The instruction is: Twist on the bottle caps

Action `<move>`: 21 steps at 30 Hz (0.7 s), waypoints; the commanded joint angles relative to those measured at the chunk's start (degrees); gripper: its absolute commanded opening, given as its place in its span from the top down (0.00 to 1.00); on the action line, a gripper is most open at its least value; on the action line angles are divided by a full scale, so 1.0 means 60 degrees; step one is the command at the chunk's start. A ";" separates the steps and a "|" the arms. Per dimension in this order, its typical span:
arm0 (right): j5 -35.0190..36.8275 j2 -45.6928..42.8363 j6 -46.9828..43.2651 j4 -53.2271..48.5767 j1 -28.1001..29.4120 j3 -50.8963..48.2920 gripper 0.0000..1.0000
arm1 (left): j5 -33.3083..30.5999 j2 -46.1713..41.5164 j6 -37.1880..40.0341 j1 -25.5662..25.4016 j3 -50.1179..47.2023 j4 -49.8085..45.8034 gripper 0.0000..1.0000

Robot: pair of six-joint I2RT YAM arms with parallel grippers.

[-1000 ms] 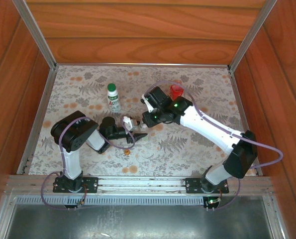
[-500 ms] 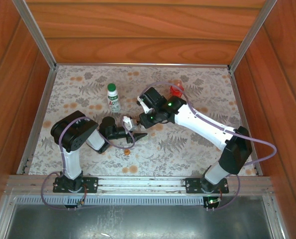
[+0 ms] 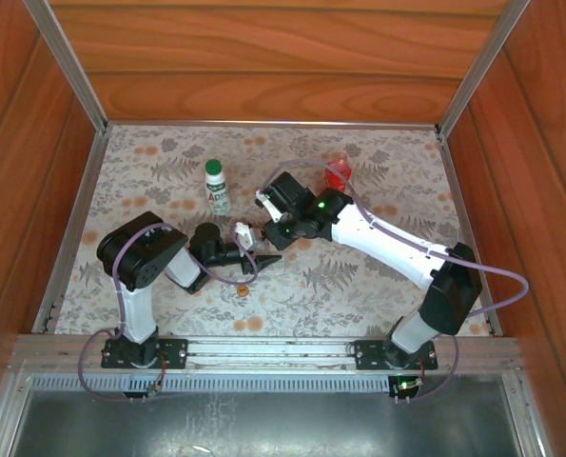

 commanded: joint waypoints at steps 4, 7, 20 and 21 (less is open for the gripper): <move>0.0294 0.0036 -0.0024 -0.0402 0.0149 -0.0330 0.57 | 0.0163 0.0103 -0.0108 0.0049 0.0161 0.0185 0.38; 0.0394 -0.0009 0.0002 -0.0403 0.0145 -0.0311 0.57 | 0.0173 0.0103 -0.0115 0.0059 0.0171 0.0183 0.38; 0.0444 -0.0484 0.0322 0.0529 0.0152 -0.0857 0.58 | 0.0164 0.0111 -0.0110 0.0059 0.0159 0.0190 0.38; 0.0503 -0.0510 0.0327 0.0622 0.0148 -0.0943 0.58 | 0.0166 0.0111 -0.0108 0.0059 0.0154 0.0190 0.38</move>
